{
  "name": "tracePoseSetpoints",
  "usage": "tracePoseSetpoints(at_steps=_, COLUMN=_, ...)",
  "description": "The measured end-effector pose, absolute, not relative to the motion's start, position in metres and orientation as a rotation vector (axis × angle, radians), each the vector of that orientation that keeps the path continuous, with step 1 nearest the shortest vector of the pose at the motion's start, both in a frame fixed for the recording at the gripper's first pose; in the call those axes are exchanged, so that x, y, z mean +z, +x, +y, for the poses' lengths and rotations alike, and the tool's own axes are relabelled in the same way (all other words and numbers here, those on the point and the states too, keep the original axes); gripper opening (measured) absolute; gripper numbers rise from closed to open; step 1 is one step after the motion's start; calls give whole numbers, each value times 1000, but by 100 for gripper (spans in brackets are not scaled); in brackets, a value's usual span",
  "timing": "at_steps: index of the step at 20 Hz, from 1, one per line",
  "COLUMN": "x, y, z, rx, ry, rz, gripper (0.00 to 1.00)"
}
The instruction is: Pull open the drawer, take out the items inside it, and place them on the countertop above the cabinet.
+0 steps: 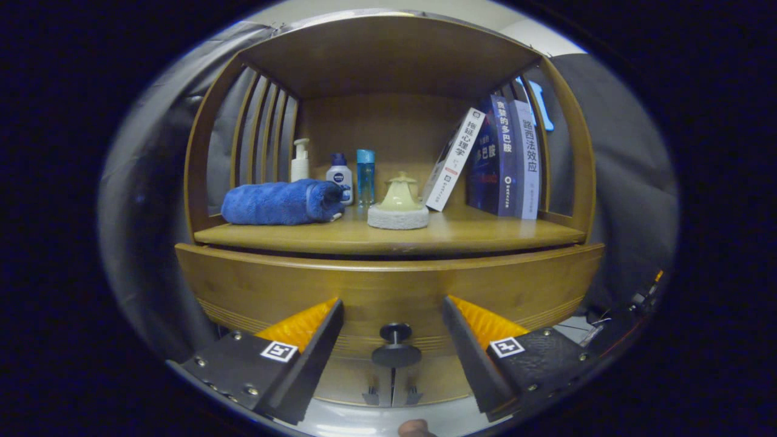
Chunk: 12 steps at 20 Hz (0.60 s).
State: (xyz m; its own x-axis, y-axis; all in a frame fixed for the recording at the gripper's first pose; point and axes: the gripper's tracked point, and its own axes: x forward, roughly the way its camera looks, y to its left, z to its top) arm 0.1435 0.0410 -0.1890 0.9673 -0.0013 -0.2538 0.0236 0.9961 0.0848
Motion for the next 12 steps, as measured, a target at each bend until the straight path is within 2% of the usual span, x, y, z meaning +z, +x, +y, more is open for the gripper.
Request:
tracePoseSetpoints(at_steps=8, x=-189, y=159, z=42, rx=-17, ry=93, rz=265, gripper=99)
tracePoseSetpoints(at_steps=12, x=-161, y=139, z=50, rx=-13, ry=121, rz=249, gripper=99)
